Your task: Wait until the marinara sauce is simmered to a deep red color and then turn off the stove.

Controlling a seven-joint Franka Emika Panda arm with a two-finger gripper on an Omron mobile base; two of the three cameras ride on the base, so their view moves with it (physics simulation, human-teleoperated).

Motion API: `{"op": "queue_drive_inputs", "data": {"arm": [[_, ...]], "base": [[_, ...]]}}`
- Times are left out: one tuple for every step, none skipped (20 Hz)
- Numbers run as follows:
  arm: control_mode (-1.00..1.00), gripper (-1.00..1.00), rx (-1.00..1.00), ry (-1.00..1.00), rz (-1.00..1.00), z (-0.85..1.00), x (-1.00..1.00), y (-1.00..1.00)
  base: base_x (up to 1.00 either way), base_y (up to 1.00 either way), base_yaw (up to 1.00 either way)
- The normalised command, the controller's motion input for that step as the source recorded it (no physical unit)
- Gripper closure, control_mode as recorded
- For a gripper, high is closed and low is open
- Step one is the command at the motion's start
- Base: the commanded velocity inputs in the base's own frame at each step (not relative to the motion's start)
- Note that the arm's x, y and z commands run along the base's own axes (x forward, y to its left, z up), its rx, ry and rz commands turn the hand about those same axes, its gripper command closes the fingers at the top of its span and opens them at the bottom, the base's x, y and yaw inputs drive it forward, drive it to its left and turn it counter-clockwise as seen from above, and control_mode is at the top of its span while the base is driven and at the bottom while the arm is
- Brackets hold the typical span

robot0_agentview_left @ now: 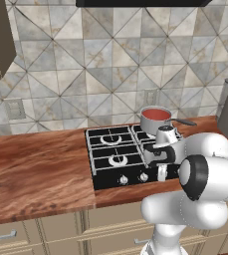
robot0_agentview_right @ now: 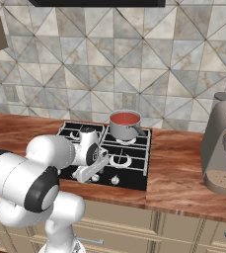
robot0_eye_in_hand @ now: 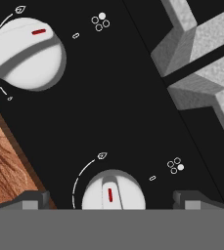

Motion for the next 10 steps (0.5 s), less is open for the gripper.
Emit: {"op": "queue_drive_inputs", "data": {"arm": [[-1.00,-1.00,0.00,0.00,0.00,0.00,0.00,0.00],[-1.00,-1.00,0.00,0.00,0.00,0.00,0.00,0.00],[-1.00,-1.00,0.00,0.00,0.00,0.00,0.00,0.00],[-1.00,-1.00,0.00,0.00,0.00,0.00,0.00,0.00],[-1.00,-1.00,0.00,0.00,0.00,0.00,0.00,0.00],[-1.00,-1.00,0.00,0.00,0.00,0.00,0.00,0.00],[-1.00,-1.00,0.00,0.00,0.00,0.00,0.00,0.00],[-1.00,-1.00,0.00,0.00,0.00,0.00,0.00,0.00],[-1.00,-1.00,0.00,0.00,0.00,0.00,0.00,0.00],[-1.00,-1.00,0.00,0.00,0.00,0.00,0.00,0.00]], "base": [[0.00,0.00,0.00],[0.00,0.00,0.00],[0.00,0.00,0.00],[0.00,0.00,0.00],[0.00,0.00,0.00],[0.00,0.00,0.00],[0.00,0.00,0.00],[0.00,0.00,0.00],[0.00,0.00,0.00],[0.00,0.00,0.00]]}}
